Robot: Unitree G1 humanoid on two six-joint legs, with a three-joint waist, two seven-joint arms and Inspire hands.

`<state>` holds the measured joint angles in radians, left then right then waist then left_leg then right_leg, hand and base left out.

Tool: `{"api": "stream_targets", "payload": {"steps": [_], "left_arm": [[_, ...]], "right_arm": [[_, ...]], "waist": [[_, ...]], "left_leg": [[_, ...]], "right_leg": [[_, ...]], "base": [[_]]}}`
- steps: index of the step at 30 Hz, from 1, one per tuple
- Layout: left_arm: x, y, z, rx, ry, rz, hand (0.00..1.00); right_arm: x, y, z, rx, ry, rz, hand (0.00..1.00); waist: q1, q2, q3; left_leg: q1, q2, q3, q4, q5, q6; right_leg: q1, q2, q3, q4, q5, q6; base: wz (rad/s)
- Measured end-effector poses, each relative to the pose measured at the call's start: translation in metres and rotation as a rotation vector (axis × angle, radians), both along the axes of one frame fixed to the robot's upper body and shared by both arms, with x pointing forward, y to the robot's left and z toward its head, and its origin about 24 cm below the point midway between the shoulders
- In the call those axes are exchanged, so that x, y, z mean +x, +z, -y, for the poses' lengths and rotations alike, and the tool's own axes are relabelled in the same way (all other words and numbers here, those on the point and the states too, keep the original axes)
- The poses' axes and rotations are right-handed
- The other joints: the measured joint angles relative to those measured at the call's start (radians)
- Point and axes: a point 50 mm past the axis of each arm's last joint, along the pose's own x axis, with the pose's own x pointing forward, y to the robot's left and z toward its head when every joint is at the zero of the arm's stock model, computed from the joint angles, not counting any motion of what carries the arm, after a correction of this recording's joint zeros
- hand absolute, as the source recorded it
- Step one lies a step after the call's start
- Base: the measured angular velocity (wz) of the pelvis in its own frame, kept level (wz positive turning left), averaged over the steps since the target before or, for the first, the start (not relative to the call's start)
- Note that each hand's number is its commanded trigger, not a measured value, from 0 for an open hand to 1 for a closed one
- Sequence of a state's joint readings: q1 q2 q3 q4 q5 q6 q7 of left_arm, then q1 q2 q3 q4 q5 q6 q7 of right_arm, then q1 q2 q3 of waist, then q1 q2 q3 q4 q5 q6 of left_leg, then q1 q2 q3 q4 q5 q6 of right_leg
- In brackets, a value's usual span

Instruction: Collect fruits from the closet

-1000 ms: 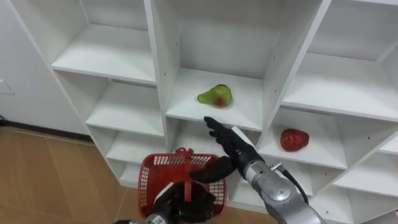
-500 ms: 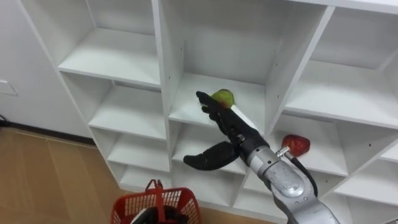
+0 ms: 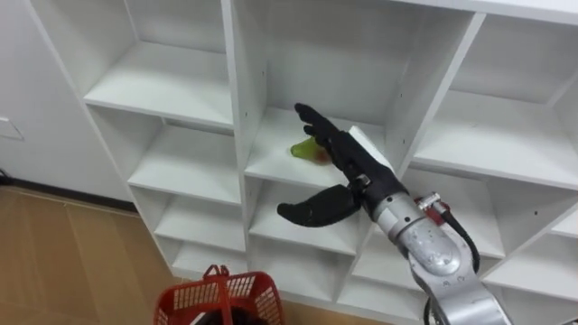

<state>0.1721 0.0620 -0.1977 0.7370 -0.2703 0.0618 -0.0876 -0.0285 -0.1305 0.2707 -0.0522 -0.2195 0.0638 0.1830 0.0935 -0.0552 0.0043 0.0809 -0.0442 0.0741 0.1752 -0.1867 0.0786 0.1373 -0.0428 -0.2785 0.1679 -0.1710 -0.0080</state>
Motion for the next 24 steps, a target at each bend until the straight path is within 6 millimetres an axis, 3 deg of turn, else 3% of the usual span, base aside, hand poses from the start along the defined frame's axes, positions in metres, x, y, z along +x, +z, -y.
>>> {"api": "stream_targets", "payload": {"steps": [6, 12, 17, 24], "left_arm": [[0.001, 0.001, -0.001, 0.002, -0.002, 0.004, 1.0], [0.002, 0.001, -0.004, 0.015, 0.001, 0.007, 1.0], [0.001, 0.001, -0.009, 0.041, 0.031, 0.009, 1.0], [0.005, 0.005, -0.011, 0.065, 0.027, 0.041, 1.0]], "right_arm": [[0.002, 0.001, 0.003, -0.111, -0.037, 0.051, 0.0], [0.009, 0.009, 0.001, -0.288, -0.072, 0.155, 0.0], [0.016, -0.002, 0.003, -0.406, -0.133, 0.168, 0.0], [0.037, 0.0, 0.006, -0.426, -0.222, 0.205, 0.0]], "waist": [[0.006, -0.009, 0.0019], [0.035, -0.019, 0.0106], [0.069, -0.029, 0.0129], [0.098, -0.046, 0.0084]], "left_leg": [[0.002, 0.0, 0.0, -0.007, 0.0, 0.0], [0.0, 0.001, 0.005, -0.015, 0.0, 0.0], [-0.004, -0.002, -0.007, -0.018, 0.0, 0.001], [-0.055, -0.005, -0.031, -0.002, 0.003, 0.003]], "right_leg": [[-0.003, 0.0, -0.001, 0.0, 0.0, 0.0], [-0.01, 0.001, 0.001, 0.001, 0.0, 0.001], [-0.013, -0.001, -0.01, 0.001, -0.001, 0.001], [-0.05, -0.003, -0.033, 0.001, -0.001, 0.002]], "base": [[-0.01], [-0.02], [0.07], [0.11]]}}
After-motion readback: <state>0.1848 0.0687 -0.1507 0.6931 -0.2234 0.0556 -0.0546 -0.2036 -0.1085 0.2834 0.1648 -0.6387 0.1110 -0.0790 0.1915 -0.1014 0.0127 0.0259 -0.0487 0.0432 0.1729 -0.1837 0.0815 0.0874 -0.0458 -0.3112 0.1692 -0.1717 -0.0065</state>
